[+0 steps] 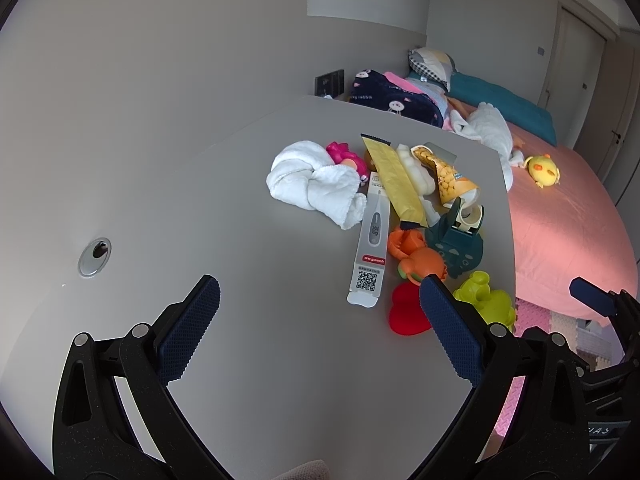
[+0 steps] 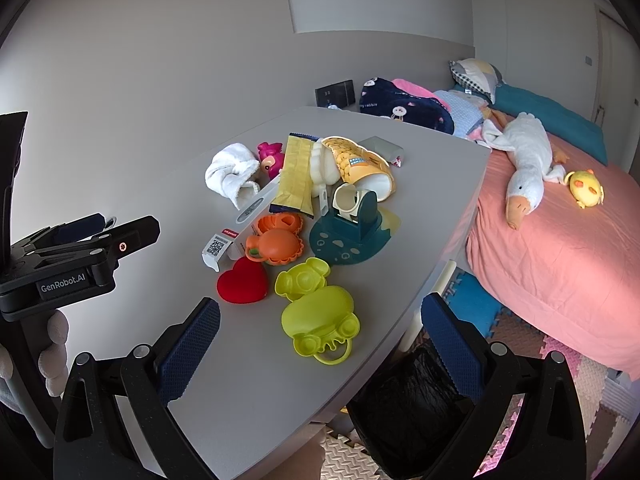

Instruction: Collect trash

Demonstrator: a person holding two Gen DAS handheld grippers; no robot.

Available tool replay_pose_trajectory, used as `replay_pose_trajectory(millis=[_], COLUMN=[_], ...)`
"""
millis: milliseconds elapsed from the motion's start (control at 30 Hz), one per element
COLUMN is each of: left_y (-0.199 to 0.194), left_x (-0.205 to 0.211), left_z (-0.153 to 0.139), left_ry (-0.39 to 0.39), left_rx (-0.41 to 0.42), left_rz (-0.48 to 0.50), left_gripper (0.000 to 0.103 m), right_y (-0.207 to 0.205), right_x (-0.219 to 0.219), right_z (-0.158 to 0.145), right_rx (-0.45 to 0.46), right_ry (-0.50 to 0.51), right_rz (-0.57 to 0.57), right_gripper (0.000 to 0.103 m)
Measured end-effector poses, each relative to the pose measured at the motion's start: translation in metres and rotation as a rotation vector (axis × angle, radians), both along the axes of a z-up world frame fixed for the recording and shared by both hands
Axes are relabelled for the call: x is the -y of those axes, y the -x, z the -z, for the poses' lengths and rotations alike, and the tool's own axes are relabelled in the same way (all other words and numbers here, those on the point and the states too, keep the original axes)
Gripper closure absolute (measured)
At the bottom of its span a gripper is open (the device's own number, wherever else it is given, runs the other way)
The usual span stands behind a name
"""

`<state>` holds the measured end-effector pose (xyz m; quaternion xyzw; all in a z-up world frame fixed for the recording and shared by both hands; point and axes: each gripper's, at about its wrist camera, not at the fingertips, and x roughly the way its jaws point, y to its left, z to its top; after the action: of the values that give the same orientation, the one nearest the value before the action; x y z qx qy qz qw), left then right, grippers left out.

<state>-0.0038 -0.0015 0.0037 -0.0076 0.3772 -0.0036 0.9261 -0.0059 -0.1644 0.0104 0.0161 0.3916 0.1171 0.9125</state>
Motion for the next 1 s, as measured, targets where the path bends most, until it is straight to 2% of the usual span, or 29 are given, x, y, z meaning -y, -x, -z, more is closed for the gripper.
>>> replay_pose_trajectory(millis=[700, 900, 1000], left_y=[-0.002, -0.005, -0.009], left_x=[0.000, 0.001, 0.000], left_z=[0.004, 0.008, 0.012], left_ry=[-0.001, -0.018, 0.005], left_rx=[-0.020, -0.031, -0.053], left_rz=[-0.003, -0.017, -0.008], left_gripper=[0.006, 0.006, 0.006], right_y=[0.002, 0.002, -0.002], right_x=[0.000, 0.005, 0.008], right_z=[0.002, 0.010, 0.016], right_rx=[-0.003, -0.020, -0.038], right_ry=[-0.002, 0.000, -0.008], right_rz=[-0.003, -0.018, -0.028], right_gripper=[0.003, 0.003, 0.003])
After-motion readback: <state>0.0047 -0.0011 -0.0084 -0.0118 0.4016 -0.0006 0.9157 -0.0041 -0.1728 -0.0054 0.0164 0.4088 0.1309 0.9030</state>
